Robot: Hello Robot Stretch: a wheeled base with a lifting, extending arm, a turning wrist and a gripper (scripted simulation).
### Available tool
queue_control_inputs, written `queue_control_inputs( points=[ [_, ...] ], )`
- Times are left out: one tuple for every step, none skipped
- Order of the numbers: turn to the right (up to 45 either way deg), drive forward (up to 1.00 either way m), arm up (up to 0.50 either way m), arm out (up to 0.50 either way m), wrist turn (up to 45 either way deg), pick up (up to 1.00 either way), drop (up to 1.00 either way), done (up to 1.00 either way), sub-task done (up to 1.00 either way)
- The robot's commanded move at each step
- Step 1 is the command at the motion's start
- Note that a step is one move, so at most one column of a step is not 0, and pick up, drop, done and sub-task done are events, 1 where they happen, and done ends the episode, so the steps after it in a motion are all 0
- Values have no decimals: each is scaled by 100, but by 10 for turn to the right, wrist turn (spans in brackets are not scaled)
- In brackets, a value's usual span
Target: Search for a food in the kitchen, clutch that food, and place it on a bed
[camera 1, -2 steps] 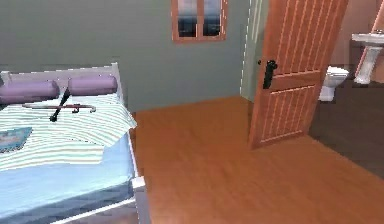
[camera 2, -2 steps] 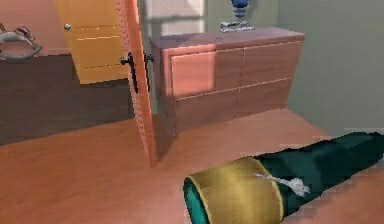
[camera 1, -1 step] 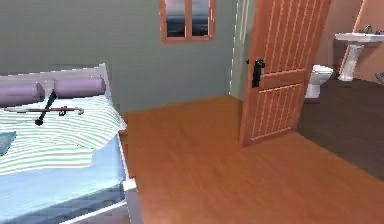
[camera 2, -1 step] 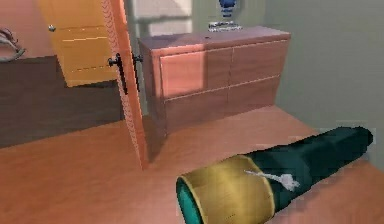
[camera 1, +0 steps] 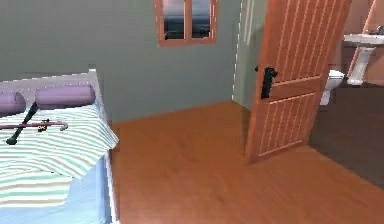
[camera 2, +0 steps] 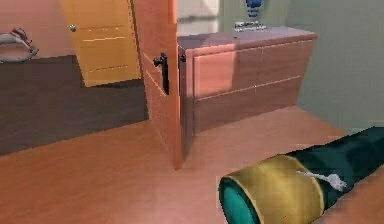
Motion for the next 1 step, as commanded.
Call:
queue_control_inputs(
  points=[
    [450,0,0,0,0,0,0,0,0]
  ],
)
